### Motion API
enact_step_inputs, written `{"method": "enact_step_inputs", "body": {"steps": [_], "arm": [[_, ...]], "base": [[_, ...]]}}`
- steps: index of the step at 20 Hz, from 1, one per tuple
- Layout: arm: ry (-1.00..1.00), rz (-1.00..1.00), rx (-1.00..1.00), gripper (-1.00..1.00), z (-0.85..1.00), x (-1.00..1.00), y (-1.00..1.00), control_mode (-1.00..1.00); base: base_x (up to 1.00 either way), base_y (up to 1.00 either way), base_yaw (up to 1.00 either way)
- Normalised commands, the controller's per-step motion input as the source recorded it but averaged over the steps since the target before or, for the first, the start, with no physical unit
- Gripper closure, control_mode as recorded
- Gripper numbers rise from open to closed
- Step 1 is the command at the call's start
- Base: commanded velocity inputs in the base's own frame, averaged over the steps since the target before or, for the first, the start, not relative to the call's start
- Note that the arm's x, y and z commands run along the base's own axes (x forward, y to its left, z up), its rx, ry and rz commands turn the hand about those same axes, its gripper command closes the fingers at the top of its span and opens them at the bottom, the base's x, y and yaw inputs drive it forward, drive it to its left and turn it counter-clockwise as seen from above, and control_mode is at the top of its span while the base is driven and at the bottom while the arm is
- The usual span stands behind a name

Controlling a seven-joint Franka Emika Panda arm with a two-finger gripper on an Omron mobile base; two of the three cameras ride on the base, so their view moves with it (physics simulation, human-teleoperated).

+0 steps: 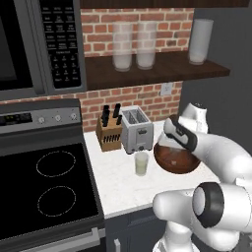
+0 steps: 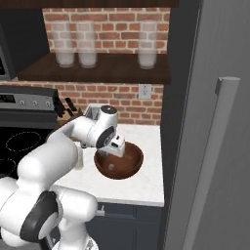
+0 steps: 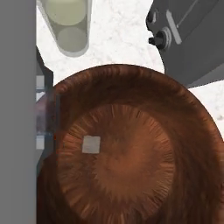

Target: Grab a lemon wedge from the fridge and one ice cube from the ice bowl, and put them in the glass of lemonade.

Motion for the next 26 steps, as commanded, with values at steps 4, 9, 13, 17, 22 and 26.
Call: {"method": "enact_step_inputs", "body": {"steps": [4,9,13,17,22,26], "arm": [[0.00,0.12,-0.12,1.00,0.46,-0.33,0.49,-1.00],[0.00,0.15,-0.21,1.00,0.40,-0.22,0.68,-1.00],[0.04,0.17,-0.25,1.00,0.33,-0.08,0.66,-1.00],[0.10,0.15,-0.24,1.00,0.19,0.00,0.67,-1.00],[0.07,0.10,-0.20,1.00,0.09,0.00,0.50,-1.00],[0.01,0.03,-0.13,1.00,0.00,0.04,0.23,-1.00]], "base": [[0.00,0.00,0.00],[0.00,0.00,0.00],[0.00,0.00,0.00],[0.00,0.00,0.00],[0.00,0.00,0.00],[0.00,0.00,0.00]]}}
